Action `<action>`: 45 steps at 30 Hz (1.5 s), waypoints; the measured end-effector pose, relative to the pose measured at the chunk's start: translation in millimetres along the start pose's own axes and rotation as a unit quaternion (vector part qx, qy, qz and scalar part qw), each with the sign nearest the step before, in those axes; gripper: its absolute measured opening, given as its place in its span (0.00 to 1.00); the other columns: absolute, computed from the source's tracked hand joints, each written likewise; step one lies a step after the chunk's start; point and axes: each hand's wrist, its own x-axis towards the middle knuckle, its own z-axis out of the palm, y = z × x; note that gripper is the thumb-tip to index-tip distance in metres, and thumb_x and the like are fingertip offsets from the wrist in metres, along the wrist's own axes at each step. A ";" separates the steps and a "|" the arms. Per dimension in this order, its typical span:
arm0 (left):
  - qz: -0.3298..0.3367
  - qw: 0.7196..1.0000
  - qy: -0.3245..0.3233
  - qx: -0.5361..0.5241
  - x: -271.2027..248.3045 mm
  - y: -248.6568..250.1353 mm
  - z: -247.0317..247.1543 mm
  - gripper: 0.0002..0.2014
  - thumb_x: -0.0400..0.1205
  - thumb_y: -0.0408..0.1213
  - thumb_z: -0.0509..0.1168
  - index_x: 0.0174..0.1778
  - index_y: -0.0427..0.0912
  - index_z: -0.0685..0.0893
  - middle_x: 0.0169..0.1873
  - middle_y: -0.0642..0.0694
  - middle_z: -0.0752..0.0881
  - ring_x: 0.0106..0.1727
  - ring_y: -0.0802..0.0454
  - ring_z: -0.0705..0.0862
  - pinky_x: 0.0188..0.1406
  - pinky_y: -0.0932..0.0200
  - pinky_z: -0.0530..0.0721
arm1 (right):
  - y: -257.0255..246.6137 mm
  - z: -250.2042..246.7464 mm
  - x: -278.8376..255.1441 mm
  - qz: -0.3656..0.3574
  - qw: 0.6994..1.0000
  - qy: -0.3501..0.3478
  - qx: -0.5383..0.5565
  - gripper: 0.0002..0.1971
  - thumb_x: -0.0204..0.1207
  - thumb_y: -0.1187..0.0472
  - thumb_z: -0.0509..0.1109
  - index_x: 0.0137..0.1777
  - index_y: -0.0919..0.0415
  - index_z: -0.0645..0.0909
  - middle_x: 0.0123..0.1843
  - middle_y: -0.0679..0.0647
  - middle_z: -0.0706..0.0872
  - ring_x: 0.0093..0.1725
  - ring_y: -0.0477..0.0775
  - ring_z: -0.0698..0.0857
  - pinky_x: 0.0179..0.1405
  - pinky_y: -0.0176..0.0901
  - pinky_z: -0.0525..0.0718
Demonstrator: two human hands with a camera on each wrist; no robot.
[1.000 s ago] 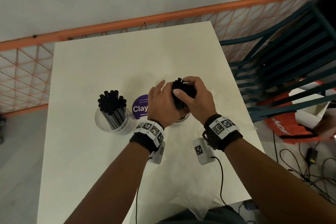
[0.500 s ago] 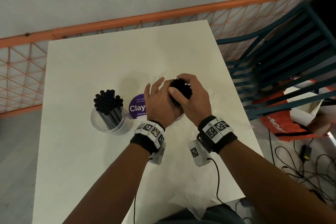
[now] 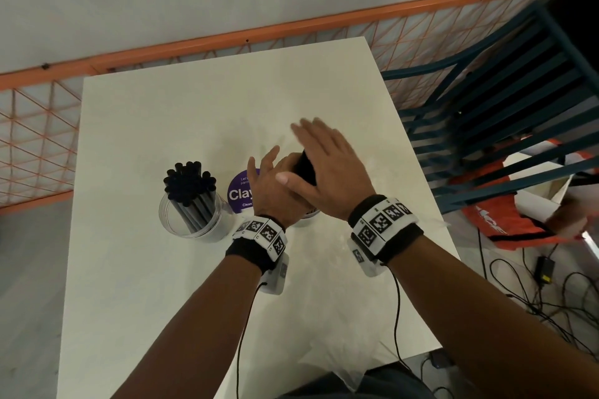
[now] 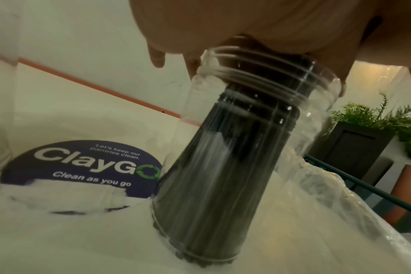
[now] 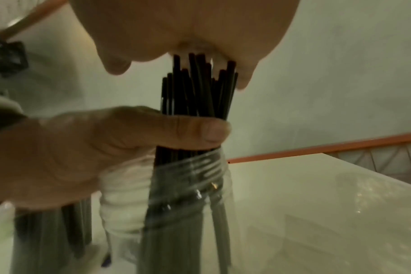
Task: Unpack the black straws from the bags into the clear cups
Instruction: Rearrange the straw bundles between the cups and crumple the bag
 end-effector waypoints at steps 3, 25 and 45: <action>-0.008 1.000 -0.021 0.019 2.0 4.7 -1.3 0.30 0.73 0.57 0.63 0.72 0.54 0.77 0.71 0.55 0.82 0.84 0.40 0.62 0.82 0.28 0.50 | 5.1 4.1 6.0 0.019 0.999 -0.023 0.016 0.30 0.81 0.36 0.58 0.78 0.51 0.72 0.81 0.49 0.73 0.80 0.53 0.70 0.72 0.53 0.77; -0.034 0.999 0.007 0.005 5.7 14.6 -10.4 0.39 0.66 0.72 0.53 0.69 0.55 0.76 0.68 0.53 0.84 0.81 0.41 0.70 0.81 0.28 0.56 | 13.0 0.3 1.9 0.081 0.978 0.086 0.171 0.36 0.77 0.34 0.60 0.81 0.52 0.66 0.82 0.51 0.70 0.80 0.51 0.68 0.78 0.47 0.68; -0.032 0.999 0.020 -0.011 3.6 15.3 -14.4 0.44 0.63 0.74 0.58 0.73 0.53 0.74 0.67 0.53 0.85 0.76 0.45 0.77 0.79 0.30 0.62 | 17.8 -10.2 -6.8 0.091 0.987 0.047 0.121 0.36 0.78 0.32 0.58 0.80 0.51 0.65 0.81 0.49 0.71 0.78 0.52 0.71 0.73 0.50 0.74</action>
